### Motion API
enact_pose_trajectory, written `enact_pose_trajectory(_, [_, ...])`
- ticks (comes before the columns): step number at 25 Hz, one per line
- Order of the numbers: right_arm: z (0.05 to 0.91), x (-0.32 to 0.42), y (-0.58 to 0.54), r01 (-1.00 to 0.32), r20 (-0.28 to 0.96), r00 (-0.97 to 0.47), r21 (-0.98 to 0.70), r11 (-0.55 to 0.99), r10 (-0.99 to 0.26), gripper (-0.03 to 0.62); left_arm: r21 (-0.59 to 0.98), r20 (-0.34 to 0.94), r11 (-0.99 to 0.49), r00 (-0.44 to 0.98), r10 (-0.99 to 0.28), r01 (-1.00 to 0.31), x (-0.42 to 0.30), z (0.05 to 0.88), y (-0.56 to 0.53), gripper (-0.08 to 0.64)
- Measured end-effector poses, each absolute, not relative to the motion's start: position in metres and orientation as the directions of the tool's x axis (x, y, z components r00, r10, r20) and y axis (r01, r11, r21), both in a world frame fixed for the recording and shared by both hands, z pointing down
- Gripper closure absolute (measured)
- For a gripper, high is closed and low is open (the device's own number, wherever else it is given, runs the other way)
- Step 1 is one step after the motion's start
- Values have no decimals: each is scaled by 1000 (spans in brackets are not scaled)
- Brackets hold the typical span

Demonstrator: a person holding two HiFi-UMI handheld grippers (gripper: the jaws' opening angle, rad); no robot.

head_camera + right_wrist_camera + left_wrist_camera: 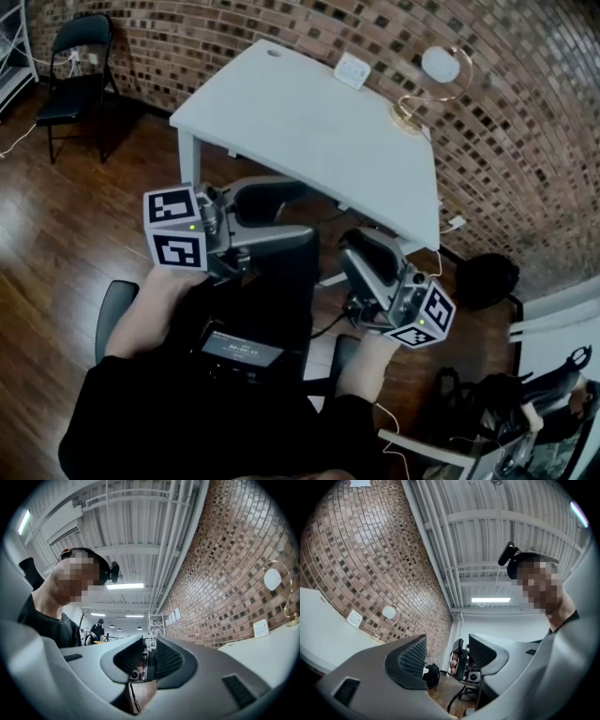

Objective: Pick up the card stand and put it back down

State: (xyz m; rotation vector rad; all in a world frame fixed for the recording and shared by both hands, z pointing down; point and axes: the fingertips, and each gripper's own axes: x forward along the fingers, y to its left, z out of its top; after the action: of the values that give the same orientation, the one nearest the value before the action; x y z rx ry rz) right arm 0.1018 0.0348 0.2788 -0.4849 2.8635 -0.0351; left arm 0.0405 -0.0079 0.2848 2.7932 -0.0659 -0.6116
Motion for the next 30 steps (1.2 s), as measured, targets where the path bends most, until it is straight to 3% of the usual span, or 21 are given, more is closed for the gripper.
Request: enact_pose_trajectory(30, [290, 85, 48, -303, -238, -921, -61, 951, -309, 488, 305, -408, -952, 907, -106, 26, 31, 293, 11, 284])
